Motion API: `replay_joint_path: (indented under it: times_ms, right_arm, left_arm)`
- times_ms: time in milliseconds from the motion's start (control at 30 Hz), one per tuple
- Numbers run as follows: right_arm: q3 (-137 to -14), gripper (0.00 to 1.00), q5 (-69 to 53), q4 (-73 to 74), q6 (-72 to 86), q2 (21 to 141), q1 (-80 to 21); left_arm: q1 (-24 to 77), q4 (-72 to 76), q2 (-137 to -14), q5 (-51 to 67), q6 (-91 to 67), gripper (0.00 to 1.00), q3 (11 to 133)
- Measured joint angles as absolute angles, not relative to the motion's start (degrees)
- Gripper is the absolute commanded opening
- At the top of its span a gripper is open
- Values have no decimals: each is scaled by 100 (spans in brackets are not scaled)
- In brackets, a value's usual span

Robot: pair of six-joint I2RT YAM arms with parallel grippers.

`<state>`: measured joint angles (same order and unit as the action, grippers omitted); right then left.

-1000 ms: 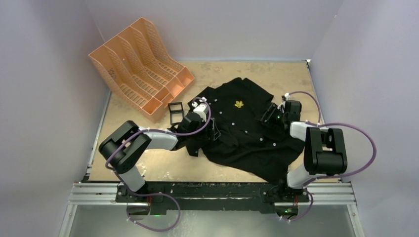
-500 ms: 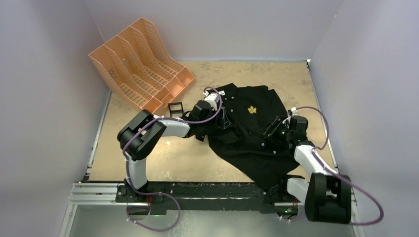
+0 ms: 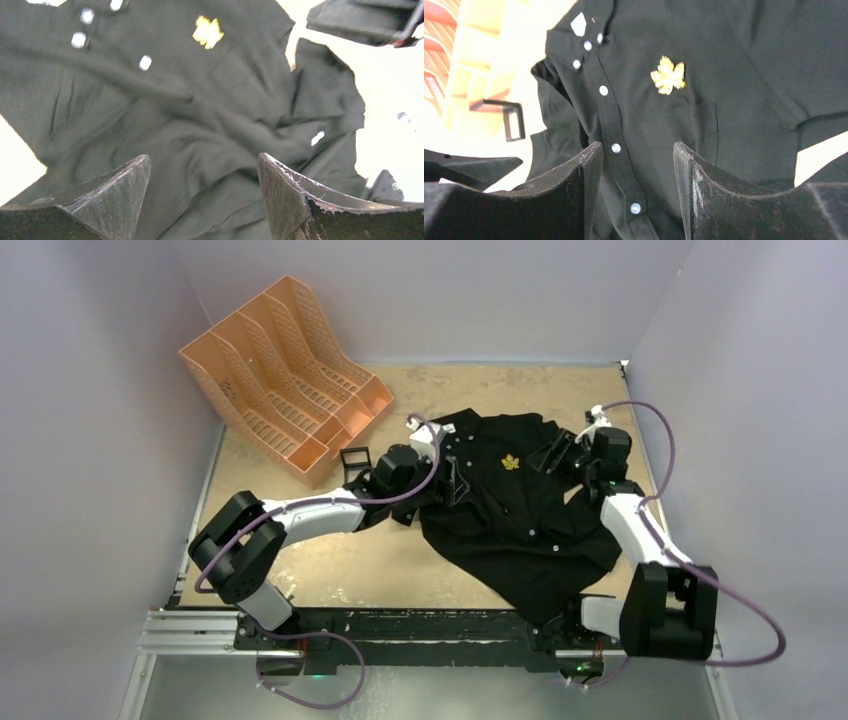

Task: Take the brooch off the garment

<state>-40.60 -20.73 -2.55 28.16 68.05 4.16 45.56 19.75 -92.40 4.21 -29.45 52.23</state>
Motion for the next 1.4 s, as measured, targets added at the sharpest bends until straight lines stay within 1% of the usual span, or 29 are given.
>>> replay_joint_path:
  times_ms: [167, 267, 400, 533, 567, 700, 800, 933, 1033, 1100, 1133, 1200, 1300, 1400]
  right_arm:
    - [-4060, 57, -2233, -410, 2714, 7559, 266]
    - [-4058, 57, -2270, -613, 2687, 7815, 261]
    - [-4051, 57, -2355, -939, 2694, 8318, 263]
    - [-3942, 57, -2366, -1074, 2744, 8799, 263]
    - [-3913, 57, -2366, -1079, 2773, 8886, 263]
    - [-3907, 57, -2349, -1127, 2851, 9006, 263]
    - [-3909, 57, -2305, -1164, 2895, 9008, 263]
    - [-3938, 57, -2196, -1175, 2932, 9061, 263]
    - [-3997, 57, -2062, -1170, 2928, 9089, 261]
    - [-4045, 57, -2001, -1175, 2921, 9089, 263]
    - [-4064, 58, -1990, -1177, 2912, 9089, 261]
    - [-4123, 58, -1977, -1175, 2895, 9089, 261]
    - [-4239, 58, -1951, -1179, 2880, 9091, 242]
    - [-4351, 58, -1946, -1216, 2860, 9150, 215]
  left_arm:
    - [4541, 1841, -9192, 123, -2939, 79, 4399]
    - [4539, 1614, -9194, -183, -2884, 77, 4313]
    - [4519, 1728, -9229, -301, -2904, 75, 4215]
    - [4506, 2314, -8960, -279, -3201, 72, 3188]
    - [4504, 2346, -8735, -268, -3275, 71, 2995]
    - [4501, 2268, -7867, -259, -3664, 69, 2228]
    - [4501, 1896, -6895, -301, -4069, 68, 1621]
    - [4501, 622, -5048, -517, -4764, 68, 1041]
    - [4501, -484, -3594, -740, -5155, 69, 969]
    - [4501, -878, -3028, -858, -5218, 69, 1050]
    - [4501, -945, -2985, -884, -5205, 69, 1125]
    - [4501, -993, -3358, -882, -5116, 70, 1487]
    - [4501, -744, -4908, -655, -4748, 70, 2589]
    - [4504, 169, -6667, -222, -4298, 70, 3806]
